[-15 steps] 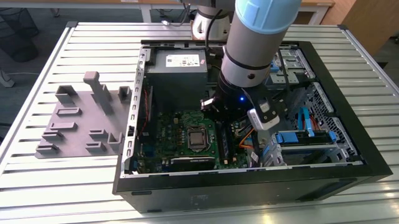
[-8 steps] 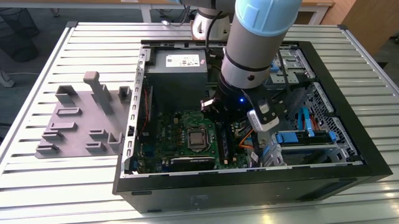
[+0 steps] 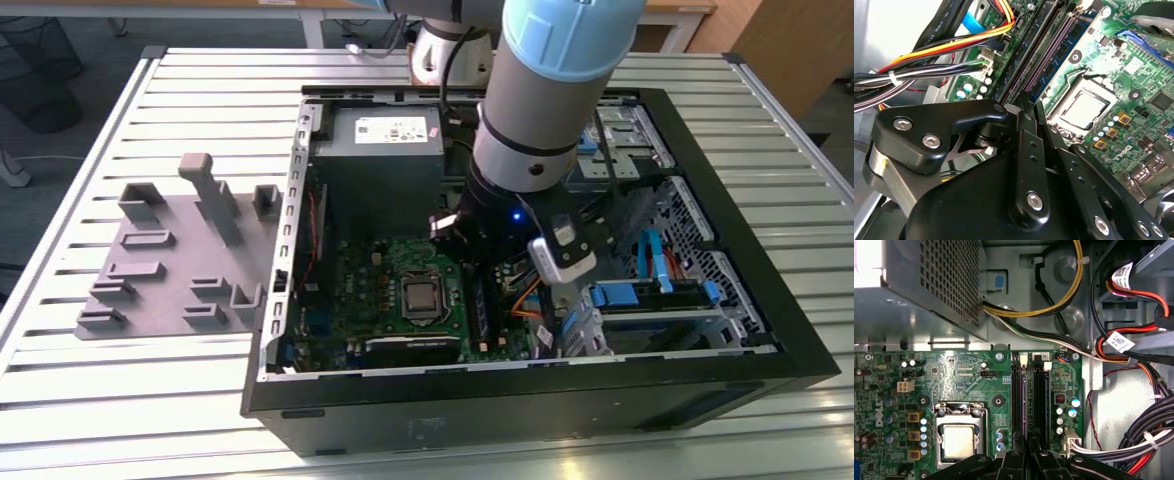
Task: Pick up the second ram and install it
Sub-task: 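Insert the second ram into the second slot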
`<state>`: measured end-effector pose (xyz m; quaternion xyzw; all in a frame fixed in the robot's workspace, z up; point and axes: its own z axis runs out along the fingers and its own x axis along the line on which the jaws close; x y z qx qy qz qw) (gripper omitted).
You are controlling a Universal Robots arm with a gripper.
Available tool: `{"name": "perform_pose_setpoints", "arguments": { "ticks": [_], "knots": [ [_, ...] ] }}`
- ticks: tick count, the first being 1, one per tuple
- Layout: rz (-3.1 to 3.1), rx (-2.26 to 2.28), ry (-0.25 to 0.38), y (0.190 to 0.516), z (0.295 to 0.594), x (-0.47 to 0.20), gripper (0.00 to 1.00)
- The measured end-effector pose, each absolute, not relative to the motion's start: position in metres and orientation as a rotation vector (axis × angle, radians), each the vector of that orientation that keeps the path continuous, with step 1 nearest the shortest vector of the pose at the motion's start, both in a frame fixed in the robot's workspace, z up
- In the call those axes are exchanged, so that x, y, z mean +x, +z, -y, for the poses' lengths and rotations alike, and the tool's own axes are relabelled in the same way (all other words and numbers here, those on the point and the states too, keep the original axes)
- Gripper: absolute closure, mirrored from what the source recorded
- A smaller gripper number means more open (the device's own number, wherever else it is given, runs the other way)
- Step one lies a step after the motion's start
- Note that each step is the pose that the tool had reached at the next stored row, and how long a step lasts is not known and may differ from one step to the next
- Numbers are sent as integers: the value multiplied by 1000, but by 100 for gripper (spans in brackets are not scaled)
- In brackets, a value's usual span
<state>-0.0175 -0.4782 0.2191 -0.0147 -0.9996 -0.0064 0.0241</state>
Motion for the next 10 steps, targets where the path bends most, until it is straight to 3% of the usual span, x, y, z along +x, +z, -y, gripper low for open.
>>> {"name": "perform_pose_setpoints", "arguments": {
  "ticks": [10],
  "knots": [
    [3093,-51,-20,217,478,-17,86]
  ]
}}
